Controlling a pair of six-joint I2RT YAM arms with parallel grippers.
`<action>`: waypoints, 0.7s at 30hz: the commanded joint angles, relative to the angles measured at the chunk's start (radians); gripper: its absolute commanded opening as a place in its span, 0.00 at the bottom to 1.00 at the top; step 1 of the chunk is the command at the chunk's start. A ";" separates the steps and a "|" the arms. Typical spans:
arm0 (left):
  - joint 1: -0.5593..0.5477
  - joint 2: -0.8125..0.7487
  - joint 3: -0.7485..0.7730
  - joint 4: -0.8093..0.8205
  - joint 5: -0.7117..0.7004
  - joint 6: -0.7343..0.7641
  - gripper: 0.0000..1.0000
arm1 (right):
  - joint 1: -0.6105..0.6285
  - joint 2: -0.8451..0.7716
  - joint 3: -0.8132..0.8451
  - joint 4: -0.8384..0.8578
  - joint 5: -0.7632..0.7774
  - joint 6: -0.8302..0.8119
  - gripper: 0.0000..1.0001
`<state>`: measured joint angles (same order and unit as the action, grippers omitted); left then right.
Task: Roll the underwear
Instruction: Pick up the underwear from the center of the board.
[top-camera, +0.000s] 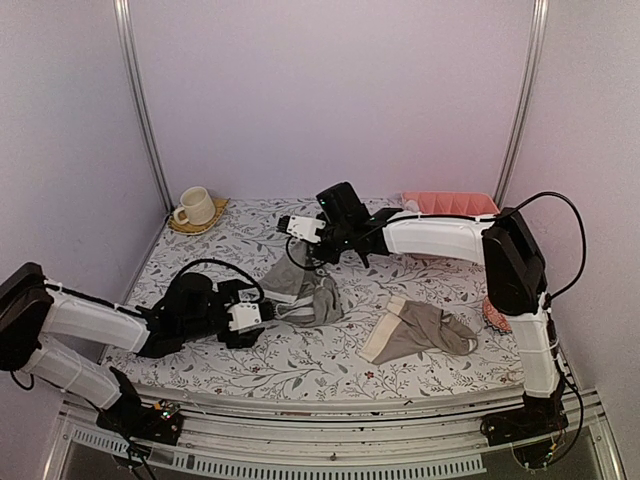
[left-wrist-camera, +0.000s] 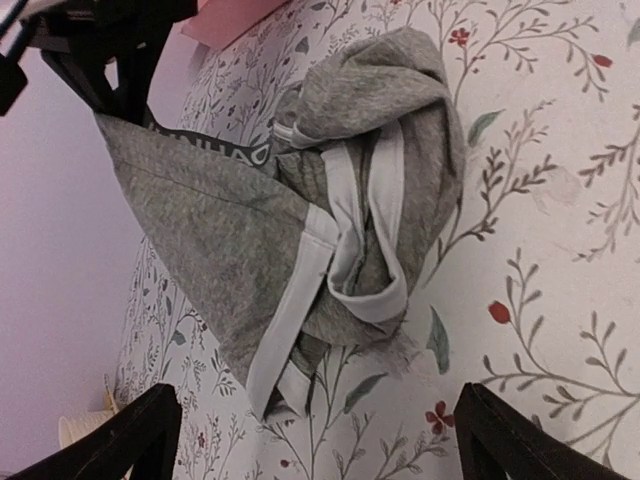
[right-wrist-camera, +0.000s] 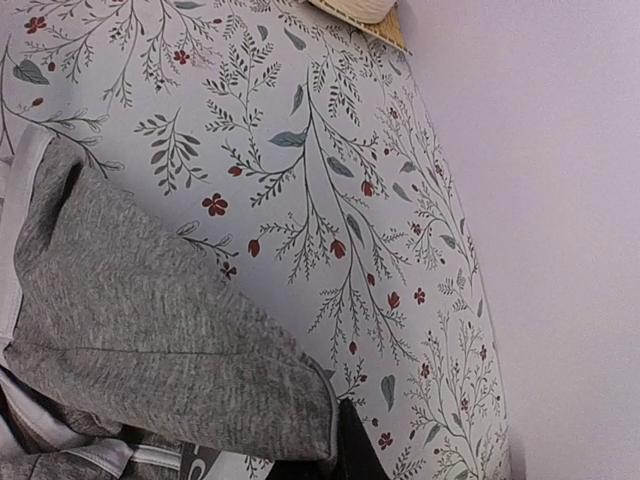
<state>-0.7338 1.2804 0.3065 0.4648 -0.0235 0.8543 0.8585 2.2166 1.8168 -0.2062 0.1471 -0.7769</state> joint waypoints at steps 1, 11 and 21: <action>-0.058 0.157 0.133 0.124 -0.157 -0.056 0.98 | -0.027 0.041 0.026 -0.043 -0.020 0.116 0.02; -0.097 0.297 0.450 -0.041 -0.219 -0.277 0.80 | -0.068 0.100 0.099 -0.094 -0.027 0.260 0.02; -0.109 0.462 0.664 -0.274 -0.132 -0.425 0.66 | -0.115 0.102 0.125 -0.133 -0.093 0.389 0.02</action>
<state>-0.8261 1.7100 0.9218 0.3294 -0.1963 0.5179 0.7582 2.2986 1.9121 -0.3187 0.0834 -0.4545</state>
